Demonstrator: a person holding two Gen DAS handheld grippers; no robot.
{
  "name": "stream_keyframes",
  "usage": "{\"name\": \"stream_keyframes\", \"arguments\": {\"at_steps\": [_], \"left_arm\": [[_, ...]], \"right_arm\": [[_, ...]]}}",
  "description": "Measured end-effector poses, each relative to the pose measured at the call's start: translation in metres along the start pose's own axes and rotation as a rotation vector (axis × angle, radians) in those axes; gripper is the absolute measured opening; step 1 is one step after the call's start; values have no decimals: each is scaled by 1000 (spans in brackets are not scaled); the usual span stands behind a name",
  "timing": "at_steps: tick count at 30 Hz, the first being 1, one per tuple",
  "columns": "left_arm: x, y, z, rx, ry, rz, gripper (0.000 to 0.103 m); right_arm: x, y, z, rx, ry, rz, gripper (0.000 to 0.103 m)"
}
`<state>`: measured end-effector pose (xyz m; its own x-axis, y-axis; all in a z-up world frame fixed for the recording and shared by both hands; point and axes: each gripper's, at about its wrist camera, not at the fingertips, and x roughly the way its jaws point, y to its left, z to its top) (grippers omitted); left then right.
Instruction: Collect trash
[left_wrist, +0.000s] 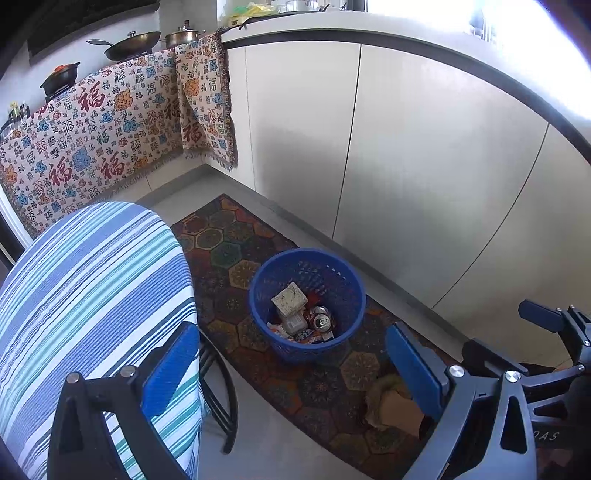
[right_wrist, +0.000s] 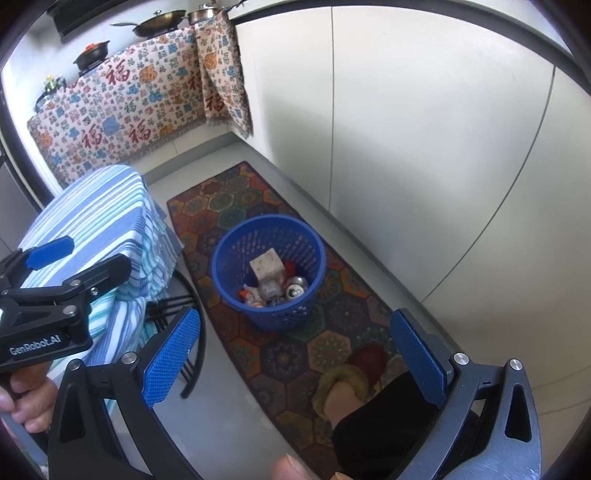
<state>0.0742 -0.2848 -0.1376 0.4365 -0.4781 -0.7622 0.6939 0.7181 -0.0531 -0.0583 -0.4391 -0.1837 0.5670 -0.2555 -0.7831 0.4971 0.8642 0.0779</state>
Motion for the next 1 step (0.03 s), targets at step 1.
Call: {"name": "stream_keyframes", "arguments": {"at_steps": [1], "left_arm": [[-1,0,0,2,0,-1,103]], "right_arm": [[0,0,0,0,1,0,103]]}}
